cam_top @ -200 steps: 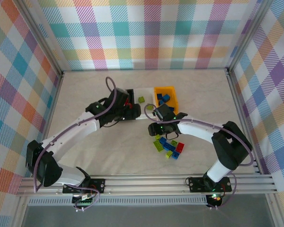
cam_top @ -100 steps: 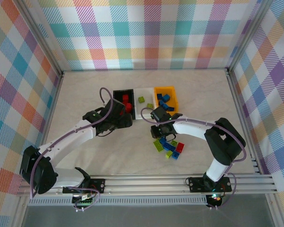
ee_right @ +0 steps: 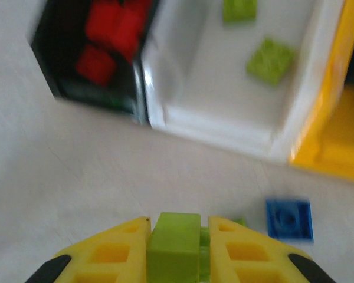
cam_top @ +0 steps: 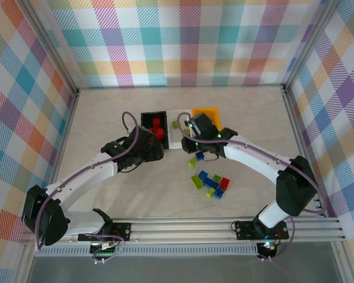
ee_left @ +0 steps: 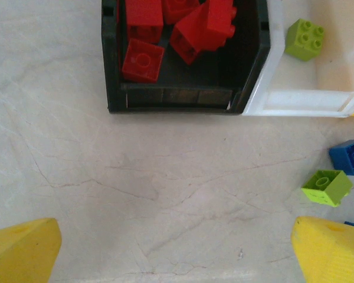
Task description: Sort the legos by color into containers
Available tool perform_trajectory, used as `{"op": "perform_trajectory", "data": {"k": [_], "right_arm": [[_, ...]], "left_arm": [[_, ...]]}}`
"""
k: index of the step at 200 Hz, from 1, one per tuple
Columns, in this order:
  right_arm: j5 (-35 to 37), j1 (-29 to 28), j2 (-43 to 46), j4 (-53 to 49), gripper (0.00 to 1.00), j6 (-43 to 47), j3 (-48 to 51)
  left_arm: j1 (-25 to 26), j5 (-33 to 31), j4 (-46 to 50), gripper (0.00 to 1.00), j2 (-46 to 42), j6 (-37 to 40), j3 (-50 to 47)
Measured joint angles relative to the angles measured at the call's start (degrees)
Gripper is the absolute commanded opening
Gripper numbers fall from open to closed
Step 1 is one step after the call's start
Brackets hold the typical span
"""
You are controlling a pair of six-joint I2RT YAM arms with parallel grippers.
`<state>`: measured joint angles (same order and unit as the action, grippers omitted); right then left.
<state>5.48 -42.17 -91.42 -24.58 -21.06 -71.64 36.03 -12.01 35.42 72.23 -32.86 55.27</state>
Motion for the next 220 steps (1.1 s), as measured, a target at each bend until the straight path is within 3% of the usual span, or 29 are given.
{"op": "perform_trajectory", "data": {"k": [61,89,105,144,184,220], "right_arm": [[5.4,3.5,-24.5,-0.3,0.25,1.5,-21.4],[6.1,4.3,-28.3,-2.1,0.5,1.5,-24.0],[6.1,4.3,-28.1,-1.9,0.59,1.6,-24.7],[6.1,4.3,-20.9,0.2,0.67,1.1,-20.2],[5.8,4.3,-3.0,3.7,0.68,-0.7,-4.2],[5.6,4.4,10.2,4.8,0.68,-3.0,10.3]], "left_arm": [[-0.2,4.4,-1.8,0.97,-0.3,-0.3,-3.8],[-0.2,7.0,-2.9,0.97,-0.4,-0.3,-4.9],[-0.2,8.2,-3.3,0.97,-0.3,0.0,-5.0],[1.3,10.2,-4.8,0.93,2.6,1.6,-3.5],[5.8,12.0,-5.7,0.79,13.5,4.6,4.8],[10.2,13.1,-5.8,0.76,26.5,6.9,14.7]]}}
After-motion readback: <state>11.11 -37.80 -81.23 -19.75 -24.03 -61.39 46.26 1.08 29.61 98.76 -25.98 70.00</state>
